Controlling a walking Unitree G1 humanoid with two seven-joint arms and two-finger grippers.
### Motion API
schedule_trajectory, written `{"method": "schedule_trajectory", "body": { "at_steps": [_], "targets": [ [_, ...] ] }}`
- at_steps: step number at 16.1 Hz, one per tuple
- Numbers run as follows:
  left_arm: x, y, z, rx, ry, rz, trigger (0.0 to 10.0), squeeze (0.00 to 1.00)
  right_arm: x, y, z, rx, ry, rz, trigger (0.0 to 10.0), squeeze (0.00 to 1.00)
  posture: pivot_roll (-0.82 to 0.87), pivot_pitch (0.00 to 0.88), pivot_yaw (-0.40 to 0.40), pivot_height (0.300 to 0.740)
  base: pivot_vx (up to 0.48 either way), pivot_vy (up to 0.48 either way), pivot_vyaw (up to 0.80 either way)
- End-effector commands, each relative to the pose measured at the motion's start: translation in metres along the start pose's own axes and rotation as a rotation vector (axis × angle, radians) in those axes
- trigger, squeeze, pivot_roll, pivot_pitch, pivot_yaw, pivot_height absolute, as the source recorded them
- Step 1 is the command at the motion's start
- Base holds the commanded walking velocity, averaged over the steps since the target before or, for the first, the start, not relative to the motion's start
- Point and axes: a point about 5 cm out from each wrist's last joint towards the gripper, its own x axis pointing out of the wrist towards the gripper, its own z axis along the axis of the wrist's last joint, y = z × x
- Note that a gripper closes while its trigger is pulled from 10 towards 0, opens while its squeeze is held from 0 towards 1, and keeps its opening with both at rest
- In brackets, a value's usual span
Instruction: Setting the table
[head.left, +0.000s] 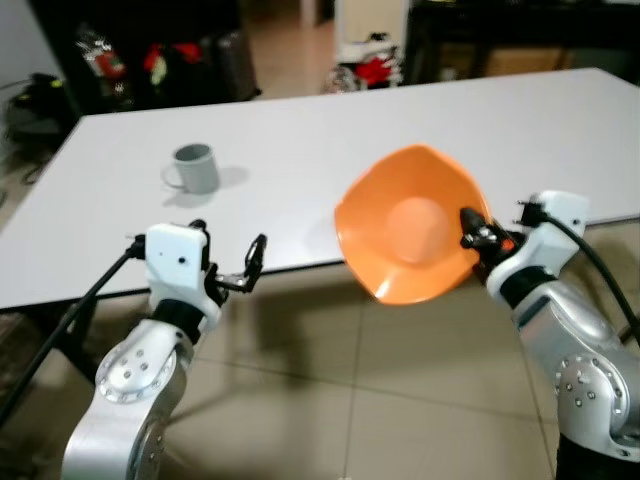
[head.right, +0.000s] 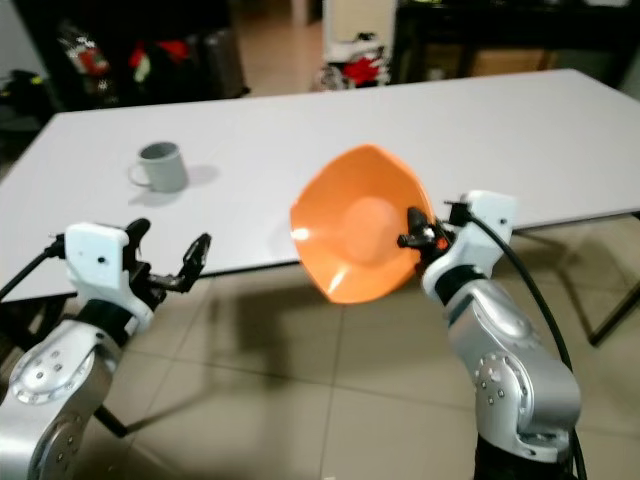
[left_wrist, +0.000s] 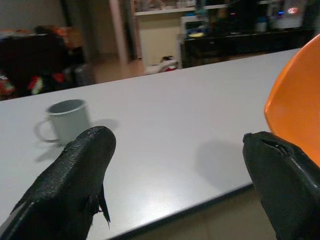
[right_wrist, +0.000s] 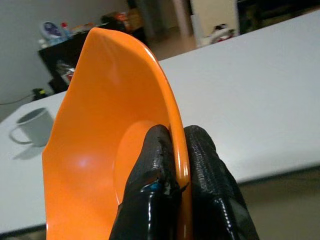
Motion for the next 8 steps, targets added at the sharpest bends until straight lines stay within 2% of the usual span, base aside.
{"method": "schedule_trajectory", "body": {
  "at_steps": [1,8],
  "targets": [
    [-0.0024,0.0066,-0.0001,0.015,0.003,0.029,10.0,0.00,0.0043,0.0156,0.0071,0.004,-0.038,0.074,10.0,0.00,-0.08,0.000,0.027,0.740,0.322,0.000,0.00],
    [-0.0035,0.0058,-0.0020,0.023,0.010,0.019,10.0,0.00,0.0050,0.0191,0.0046,-0.019,-0.016,0.096,10.0,0.00,-0.08,0.000,0.029,0.740,0.326,0.000,0.00]
  ]
}}
